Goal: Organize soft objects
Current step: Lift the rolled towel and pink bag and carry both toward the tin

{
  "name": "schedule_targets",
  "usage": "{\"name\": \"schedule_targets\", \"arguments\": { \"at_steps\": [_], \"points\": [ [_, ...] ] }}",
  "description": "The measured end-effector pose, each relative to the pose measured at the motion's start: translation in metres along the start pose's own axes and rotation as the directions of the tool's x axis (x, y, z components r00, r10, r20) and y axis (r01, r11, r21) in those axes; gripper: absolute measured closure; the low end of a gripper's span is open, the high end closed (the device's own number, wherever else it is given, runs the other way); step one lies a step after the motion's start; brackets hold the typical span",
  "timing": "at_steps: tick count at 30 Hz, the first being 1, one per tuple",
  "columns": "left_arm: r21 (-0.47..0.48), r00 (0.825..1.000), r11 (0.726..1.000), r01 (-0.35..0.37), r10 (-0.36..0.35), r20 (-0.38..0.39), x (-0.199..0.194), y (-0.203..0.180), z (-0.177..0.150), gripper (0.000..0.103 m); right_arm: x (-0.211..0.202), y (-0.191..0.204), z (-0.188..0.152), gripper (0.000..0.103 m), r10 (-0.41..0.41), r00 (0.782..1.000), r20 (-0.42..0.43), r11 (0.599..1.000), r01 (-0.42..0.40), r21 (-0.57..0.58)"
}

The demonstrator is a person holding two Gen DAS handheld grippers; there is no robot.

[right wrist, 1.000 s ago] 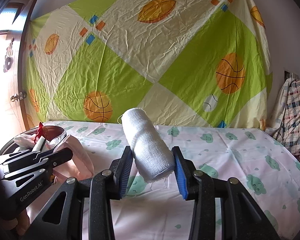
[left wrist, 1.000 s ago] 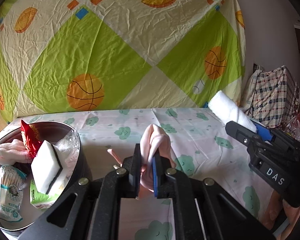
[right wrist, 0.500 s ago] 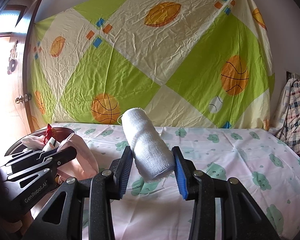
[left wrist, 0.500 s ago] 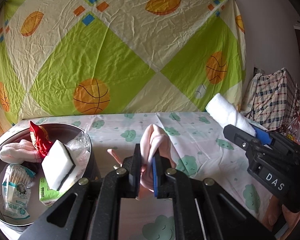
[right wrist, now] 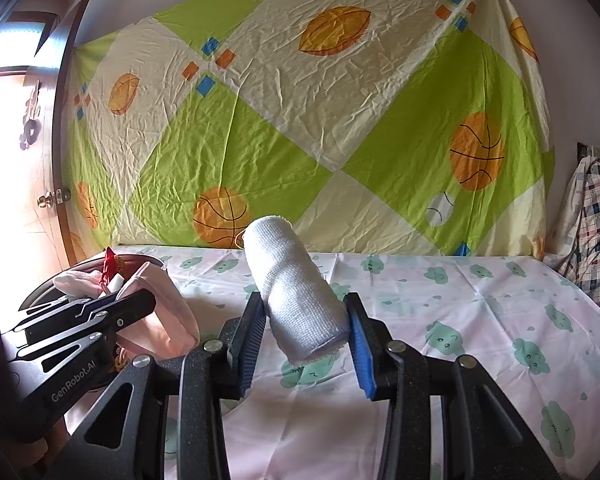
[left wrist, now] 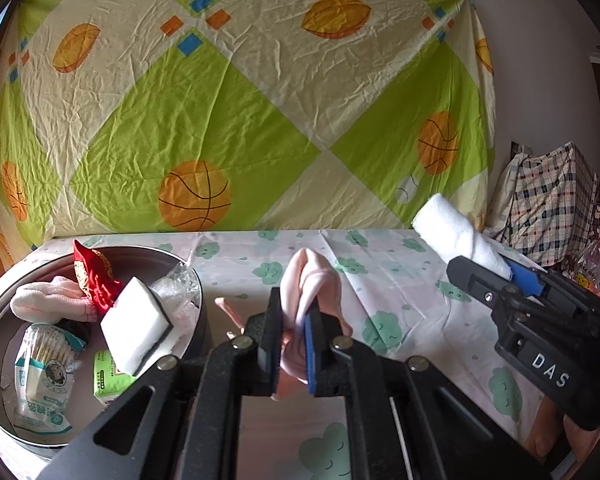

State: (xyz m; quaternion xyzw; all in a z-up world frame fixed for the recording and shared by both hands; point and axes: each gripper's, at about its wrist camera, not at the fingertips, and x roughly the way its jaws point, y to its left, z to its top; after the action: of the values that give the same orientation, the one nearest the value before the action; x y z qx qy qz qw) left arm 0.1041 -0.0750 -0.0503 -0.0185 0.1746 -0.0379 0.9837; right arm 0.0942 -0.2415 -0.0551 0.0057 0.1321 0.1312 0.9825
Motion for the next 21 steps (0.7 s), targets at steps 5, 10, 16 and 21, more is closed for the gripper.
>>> {"name": "schedule_targets", "arguments": {
  "at_steps": [5,10,16,21],
  "points": [
    [-0.002,1.000,1.000,-0.010,0.010,0.008,-0.004,0.002,-0.001,0.096,-0.001,0.004,-0.001,0.060,0.006,1.000,0.001,1.000,-0.006,0.002],
    [-0.013,1.000,1.000,-0.014,0.014,0.009,-0.008,0.007,-0.002,0.096,-0.002,0.006,-0.001,0.060,0.016,1.000,0.001,1.000,-0.016,0.010],
    [-0.030,1.000,0.999,-0.020,0.020,0.013,-0.011,0.013,-0.002,0.096,-0.002,0.008,-0.002,0.060,0.021,1.000,0.002,1.000,-0.021,0.008],
    [-0.047,1.000,0.999,-0.026,0.026,0.017,-0.015,0.019,-0.003,0.096,-0.002,0.015,-0.002,0.060,0.031,1.000,0.001,1.000,-0.031,0.002]
  ]
}}
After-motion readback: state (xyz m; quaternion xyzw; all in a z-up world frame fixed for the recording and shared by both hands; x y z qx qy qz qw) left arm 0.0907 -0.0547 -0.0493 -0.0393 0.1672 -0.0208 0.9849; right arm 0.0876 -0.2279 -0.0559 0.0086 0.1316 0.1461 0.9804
